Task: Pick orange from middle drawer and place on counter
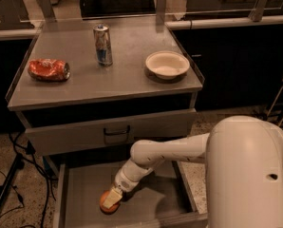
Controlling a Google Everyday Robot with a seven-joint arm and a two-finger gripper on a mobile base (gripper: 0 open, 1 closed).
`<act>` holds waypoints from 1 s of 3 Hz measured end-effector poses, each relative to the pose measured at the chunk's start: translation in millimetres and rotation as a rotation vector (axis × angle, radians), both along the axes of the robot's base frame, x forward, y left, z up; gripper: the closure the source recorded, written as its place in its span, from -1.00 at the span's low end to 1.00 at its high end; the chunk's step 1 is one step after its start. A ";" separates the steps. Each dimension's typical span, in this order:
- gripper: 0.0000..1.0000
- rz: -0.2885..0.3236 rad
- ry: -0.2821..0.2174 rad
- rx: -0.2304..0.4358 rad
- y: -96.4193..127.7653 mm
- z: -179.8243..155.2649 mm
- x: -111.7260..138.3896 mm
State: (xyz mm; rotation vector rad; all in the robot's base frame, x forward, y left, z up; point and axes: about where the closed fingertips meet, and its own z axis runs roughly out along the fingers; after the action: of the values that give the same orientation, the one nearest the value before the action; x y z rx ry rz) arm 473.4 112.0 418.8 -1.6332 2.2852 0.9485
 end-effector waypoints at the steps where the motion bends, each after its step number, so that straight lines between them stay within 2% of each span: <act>1: 1.00 -0.034 -0.015 0.000 -16.5 25.3 -1.7; 2: 1.00 -0.064 -0.048 0.001 -33.8 67.3 -5.1; 3: 1.00 -0.064 -0.048 0.001 -33.9 67.5 -5.1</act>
Offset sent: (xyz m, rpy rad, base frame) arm -0.0103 -0.0549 0.1161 0.0045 -0.0799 -0.1011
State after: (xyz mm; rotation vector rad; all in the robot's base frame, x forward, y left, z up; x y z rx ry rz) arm 468.3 78.1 486.3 -1.5547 2.2899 0.8866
